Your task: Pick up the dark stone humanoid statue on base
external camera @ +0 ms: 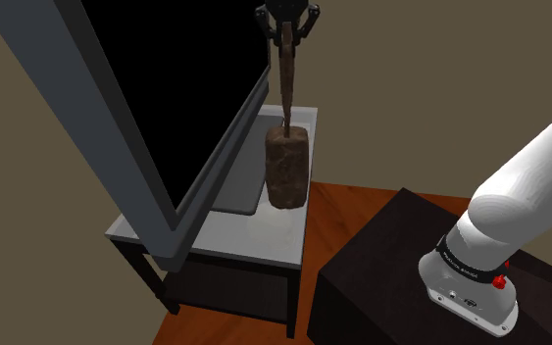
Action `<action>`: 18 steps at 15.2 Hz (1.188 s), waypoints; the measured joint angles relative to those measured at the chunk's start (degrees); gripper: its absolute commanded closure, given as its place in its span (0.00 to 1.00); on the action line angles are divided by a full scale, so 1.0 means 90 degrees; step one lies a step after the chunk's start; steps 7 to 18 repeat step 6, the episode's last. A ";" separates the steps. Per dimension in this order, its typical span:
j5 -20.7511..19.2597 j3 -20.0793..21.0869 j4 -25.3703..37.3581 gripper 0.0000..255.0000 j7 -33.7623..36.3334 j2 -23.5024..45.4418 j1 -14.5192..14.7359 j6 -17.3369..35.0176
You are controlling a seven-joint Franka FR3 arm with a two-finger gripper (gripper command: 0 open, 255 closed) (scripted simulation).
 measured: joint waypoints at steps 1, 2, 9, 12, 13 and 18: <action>-0.0015 0.0009 0.0127 1.00 0.0000 0.0035 0.0001 -0.0094; -0.0024 0.0021 0.0234 1.00 0.0006 0.0058 0.0005 -0.0181; -0.0096 0.0054 0.0724 1.00 -0.0005 0.0221 0.0004 -0.0524; -0.0096 0.0054 0.0724 1.00 -0.0005 0.0221 0.0004 -0.0524; -0.0096 0.0054 0.0724 1.00 -0.0005 0.0221 0.0004 -0.0524; -0.0096 0.0054 0.0724 1.00 -0.0005 0.0221 0.0004 -0.0524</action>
